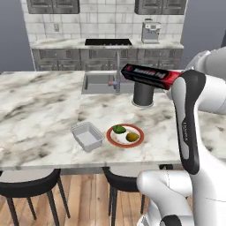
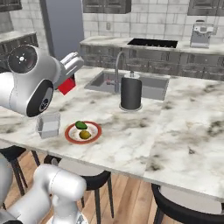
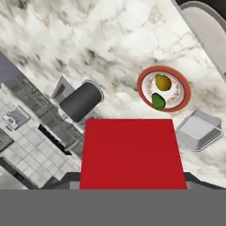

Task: Retrieve the tupperware and aluminum foil from the cabinet and place them on the dining counter near the plate with avocado and lemon to prepare for storing leftovers.

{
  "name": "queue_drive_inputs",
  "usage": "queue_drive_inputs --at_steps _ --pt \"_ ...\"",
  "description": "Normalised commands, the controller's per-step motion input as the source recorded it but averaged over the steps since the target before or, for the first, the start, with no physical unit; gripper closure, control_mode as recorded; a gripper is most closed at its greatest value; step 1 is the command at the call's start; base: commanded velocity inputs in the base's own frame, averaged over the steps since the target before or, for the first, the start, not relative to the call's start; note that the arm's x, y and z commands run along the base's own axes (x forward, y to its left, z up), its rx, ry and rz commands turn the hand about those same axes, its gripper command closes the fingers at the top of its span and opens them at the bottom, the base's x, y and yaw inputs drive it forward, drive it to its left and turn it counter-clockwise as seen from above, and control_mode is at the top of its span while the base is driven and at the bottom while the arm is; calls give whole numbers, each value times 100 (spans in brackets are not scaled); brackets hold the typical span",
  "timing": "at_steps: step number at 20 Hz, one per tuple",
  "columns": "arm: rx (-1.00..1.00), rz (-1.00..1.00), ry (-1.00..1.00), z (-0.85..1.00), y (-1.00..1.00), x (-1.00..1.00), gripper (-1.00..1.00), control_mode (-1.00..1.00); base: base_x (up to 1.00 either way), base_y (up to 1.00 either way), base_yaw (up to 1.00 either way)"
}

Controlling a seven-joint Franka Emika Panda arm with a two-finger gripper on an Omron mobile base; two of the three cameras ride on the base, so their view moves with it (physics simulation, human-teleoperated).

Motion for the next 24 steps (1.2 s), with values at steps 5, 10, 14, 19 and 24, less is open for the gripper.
queue_drive_inputs --at_steps 5,10,14,19,24 --pt "0 0 0 0 0 0 100 100 18 0 -46" --pt "0 0 0 0 0 0 100 100 0 0 -24" --pt "0 0 0 0 0 2 100 -100 5 0 0" --pt "0 0 0 -45 -17 0 100 -100 0 0 0" --pt "0 0 2 -73 3 23 100 -100 0 0 0"
